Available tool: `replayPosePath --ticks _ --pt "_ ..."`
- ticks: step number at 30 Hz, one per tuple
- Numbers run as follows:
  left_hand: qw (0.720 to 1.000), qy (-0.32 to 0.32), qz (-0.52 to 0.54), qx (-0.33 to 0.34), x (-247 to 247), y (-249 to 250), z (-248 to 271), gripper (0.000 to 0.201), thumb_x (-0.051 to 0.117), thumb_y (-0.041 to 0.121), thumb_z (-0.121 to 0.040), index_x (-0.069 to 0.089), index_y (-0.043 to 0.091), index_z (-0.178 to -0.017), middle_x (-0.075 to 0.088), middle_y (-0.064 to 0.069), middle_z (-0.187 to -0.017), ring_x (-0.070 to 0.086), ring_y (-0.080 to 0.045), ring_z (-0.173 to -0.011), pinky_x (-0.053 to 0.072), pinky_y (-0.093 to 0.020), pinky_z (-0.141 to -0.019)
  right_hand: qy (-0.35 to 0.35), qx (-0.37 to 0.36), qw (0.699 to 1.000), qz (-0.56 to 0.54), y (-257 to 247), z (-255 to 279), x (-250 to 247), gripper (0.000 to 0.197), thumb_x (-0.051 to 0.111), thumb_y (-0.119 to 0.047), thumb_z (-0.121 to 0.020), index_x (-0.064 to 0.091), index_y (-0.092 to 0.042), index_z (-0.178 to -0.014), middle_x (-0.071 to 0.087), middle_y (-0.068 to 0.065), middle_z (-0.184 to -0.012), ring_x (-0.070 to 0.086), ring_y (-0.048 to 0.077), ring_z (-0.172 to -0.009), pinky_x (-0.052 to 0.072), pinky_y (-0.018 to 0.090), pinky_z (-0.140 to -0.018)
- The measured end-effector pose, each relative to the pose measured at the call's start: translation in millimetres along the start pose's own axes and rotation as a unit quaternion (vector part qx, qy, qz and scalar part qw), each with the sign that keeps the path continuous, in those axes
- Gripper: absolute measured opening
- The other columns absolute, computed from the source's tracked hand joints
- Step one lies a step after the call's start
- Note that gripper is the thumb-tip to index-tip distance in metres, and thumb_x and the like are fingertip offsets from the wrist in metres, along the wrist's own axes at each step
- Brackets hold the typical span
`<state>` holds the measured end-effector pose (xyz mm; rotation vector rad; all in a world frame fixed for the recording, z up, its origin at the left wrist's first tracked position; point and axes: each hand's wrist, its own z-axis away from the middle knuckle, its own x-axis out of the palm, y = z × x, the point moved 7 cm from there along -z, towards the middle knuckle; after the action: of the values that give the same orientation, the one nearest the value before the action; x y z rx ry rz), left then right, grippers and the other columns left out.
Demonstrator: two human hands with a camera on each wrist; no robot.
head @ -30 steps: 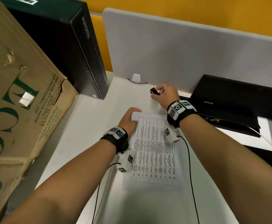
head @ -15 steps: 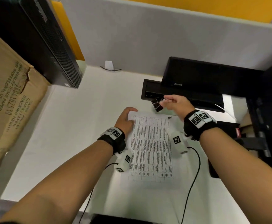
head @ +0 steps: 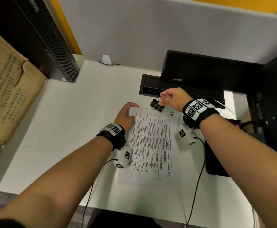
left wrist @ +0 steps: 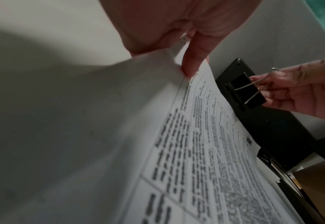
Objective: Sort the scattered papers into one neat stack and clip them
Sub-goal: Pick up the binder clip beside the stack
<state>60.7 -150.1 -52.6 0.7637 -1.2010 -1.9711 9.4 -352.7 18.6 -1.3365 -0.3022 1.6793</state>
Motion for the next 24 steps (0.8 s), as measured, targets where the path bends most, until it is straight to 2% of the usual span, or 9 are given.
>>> replayPosePath --ticks 3,9,13,15,17,19,22,24 --pt "1.000 -0.003 0.001 0.003 0 0 2 0.048 0.048 -0.012 -0.083 0.058 0.034 -0.092 0.058 0.004 -0.100 0.061 -0.021 -0.091 0.059 -0.038 -0.071 -0.015 -0.025 0.999 0.040 -10 -6 3 0.037 0.077 -0.018 -0.081 0.068 -0.012 -0.117 0.071 0.002 -0.109 0.066 0.013 -0.100 0.047 0.017 -0.084" --pt "1.000 0.006 0.003 0.006 0 1 2 0.046 0.044 -0.015 -0.083 0.057 0.026 -0.100 0.057 0.007 -0.097 0.059 -0.014 -0.086 0.059 -0.030 -0.065 -0.045 -0.051 0.996 0.054 -23 -18 18 0.026 0.079 -0.013 -0.078 0.072 -0.014 -0.104 0.073 -0.002 -0.096 0.069 0.010 -0.090 0.053 0.022 -0.086" --pt "1.000 0.010 0.015 0.004 0 -1 3 0.046 0.044 -0.015 -0.083 0.058 0.025 -0.101 0.058 0.004 -0.097 0.061 -0.017 -0.087 0.059 -0.038 -0.070 -0.077 -0.041 0.994 0.067 -21 -26 31 0.024 0.080 -0.013 -0.078 0.073 -0.015 -0.101 0.073 -0.003 -0.091 0.069 0.008 -0.086 0.055 0.029 -0.089" --pt "1.000 0.010 0.021 0.003 -2 -1 4 0.046 0.044 -0.015 -0.083 0.059 0.023 -0.102 0.059 0.003 -0.098 0.062 -0.018 -0.089 0.060 -0.036 -0.069 -0.087 -0.033 0.993 0.067 -16 -28 32 0.024 0.079 -0.015 -0.078 0.074 -0.017 -0.101 0.074 -0.004 -0.092 0.069 0.008 -0.088 0.054 0.030 -0.091" --pt "1.000 0.012 0.021 0.003 -3 -1 4 0.045 0.042 -0.017 -0.084 0.058 0.019 -0.105 0.058 0.006 -0.096 0.060 -0.011 -0.085 0.059 -0.025 -0.064 -0.097 -0.026 0.993 0.063 -10 -29 30 0.024 0.079 -0.017 -0.079 0.074 -0.017 -0.102 0.074 -0.004 -0.094 0.069 0.010 -0.092 0.053 0.033 -0.094" --pt "1.000 0.012 0.027 0.002 -3 1 6 0.044 0.041 -0.018 -0.084 0.058 0.016 -0.107 0.057 0.007 -0.095 0.059 -0.006 -0.081 0.057 -0.020 -0.060 -0.108 -0.017 0.992 0.057 -4 -30 28 0.025 0.078 -0.018 -0.079 0.074 -0.017 -0.104 0.074 -0.004 -0.096 0.068 0.011 -0.095 0.052 0.034 -0.096" --pt "0.999 0.012 0.031 0.008 -2 2 6 0.045 0.040 -0.019 -0.084 0.058 0.015 -0.108 0.056 0.007 -0.094 0.059 -0.006 -0.079 0.056 -0.020 -0.059 -0.137 0.003 0.990 0.047 0 -29 26 0.029 0.076 -0.021 -0.081 0.072 -0.019 -0.110 0.075 -0.002 -0.099 0.068 0.012 -0.100 0.050 0.035 -0.098" --pt "0.999 0.009 0.029 0.015 0 2 6 0.045 0.041 -0.019 -0.083 0.058 0.016 -0.106 0.056 0.007 -0.095 0.060 -0.009 -0.082 0.057 -0.022 -0.061 -0.161 0.005 0.984 0.076 0 -28 25 0.036 0.074 -0.027 -0.083 0.068 -0.024 -0.119 0.071 -0.006 -0.109 0.063 0.012 -0.108 0.045 0.035 -0.103"
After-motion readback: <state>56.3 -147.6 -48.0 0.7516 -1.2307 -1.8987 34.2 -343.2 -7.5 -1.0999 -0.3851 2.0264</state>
